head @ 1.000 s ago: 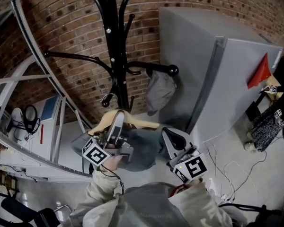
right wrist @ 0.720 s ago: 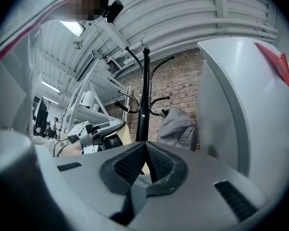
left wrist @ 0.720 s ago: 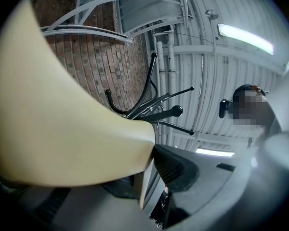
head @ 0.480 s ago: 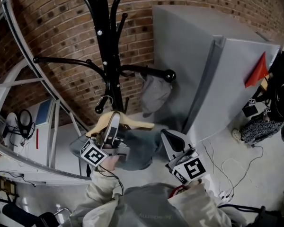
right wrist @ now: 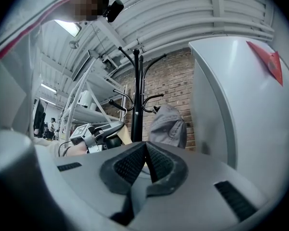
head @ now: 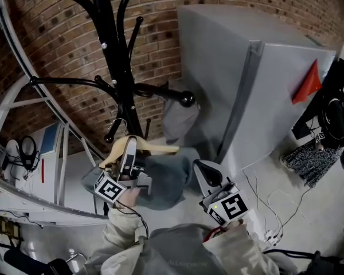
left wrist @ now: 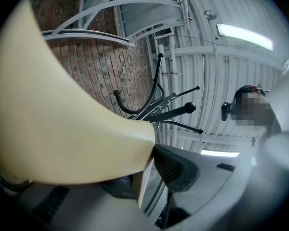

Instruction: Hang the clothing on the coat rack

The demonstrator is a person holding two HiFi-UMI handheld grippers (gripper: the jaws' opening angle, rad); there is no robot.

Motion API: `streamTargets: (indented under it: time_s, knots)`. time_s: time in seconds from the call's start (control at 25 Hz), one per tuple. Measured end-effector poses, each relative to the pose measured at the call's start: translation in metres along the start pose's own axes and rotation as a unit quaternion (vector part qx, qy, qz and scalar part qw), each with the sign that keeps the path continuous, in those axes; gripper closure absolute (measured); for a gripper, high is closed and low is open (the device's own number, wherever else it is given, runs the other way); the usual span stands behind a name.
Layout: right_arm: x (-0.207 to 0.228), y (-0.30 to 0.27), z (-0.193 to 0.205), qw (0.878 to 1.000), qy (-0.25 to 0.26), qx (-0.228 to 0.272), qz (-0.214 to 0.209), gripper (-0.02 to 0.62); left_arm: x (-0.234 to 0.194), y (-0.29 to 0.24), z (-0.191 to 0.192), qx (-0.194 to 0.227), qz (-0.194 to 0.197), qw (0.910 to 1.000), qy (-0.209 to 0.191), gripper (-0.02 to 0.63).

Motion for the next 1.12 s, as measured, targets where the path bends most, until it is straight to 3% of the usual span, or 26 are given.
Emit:
streamTargets:
  time_s: [0.24, 0.52, 0.92, 1.12]
  knots:
    - [0.005, 0.014, 0.000, 1.000, -0.008, -0.004, -0.006, 0.574, 0.003, 0.000, 0.001, 0.017, -0.012, 0.9998, -0.008, 0.506]
    - [0.016, 0.040, 0.005, 1.000, -0.021, -0.014, -0.007, 0.574, 0.002, 0.009, 0.015, 0.049, -0.069, 0.9964, 0.007, 0.489]
    - [0.011, 0.063, 0.017, 0.999, -0.050, -0.019, -0.008, 0.574, 0.006, 0.036, 0.033, 0.031, -0.108, 0.9937, 0.002, 0.484]
    - [0.000, 0.062, 0.016, 0.998, -0.047, -0.034, -0.014, 0.574, 0.021, 0.043, 0.030, -0.003, -0.108, 0.9928, -0.053, 0.485]
Point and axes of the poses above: the fingertips, and each gripper's own axes: y backward along the fingers, x to its right, z out of its underside, the point moved 6 cm from there along y, backward along the fingers, and after that the axes turned 10 degrees about x, right-handed, at the moved point
